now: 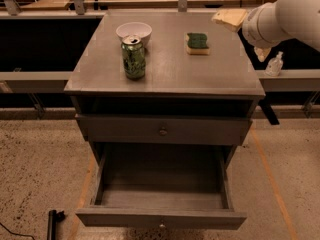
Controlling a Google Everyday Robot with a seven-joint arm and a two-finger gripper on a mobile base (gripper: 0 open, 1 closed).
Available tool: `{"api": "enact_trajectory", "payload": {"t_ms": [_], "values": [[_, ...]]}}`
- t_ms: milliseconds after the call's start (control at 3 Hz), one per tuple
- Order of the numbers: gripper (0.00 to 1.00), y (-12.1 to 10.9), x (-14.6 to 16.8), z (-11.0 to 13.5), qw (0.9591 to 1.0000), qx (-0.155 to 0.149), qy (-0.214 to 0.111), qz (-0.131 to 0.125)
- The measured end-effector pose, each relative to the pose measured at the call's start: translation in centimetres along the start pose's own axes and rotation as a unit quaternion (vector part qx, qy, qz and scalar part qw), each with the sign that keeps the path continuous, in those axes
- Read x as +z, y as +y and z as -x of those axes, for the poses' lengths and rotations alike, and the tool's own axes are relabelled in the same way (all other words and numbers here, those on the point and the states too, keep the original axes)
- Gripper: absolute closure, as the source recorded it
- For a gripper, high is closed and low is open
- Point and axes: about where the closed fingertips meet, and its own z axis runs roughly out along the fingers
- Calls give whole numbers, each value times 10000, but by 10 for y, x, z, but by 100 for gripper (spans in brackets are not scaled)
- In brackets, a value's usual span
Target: Place sponge into middle drawer
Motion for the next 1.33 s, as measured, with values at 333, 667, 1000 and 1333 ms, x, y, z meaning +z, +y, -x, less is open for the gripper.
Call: {"api": "enact_trajectory", "payload": {"t_ms": [333,667,1000,1333], "values": [[0,-5,36,-9,9981,-594,137,4],[0,-11,71,-15,9923,-1230,132,23],[0,-27,99,-20,9856,-1690,66,51],[0,-47,121,-19,9800,-1980,105,171]]}}
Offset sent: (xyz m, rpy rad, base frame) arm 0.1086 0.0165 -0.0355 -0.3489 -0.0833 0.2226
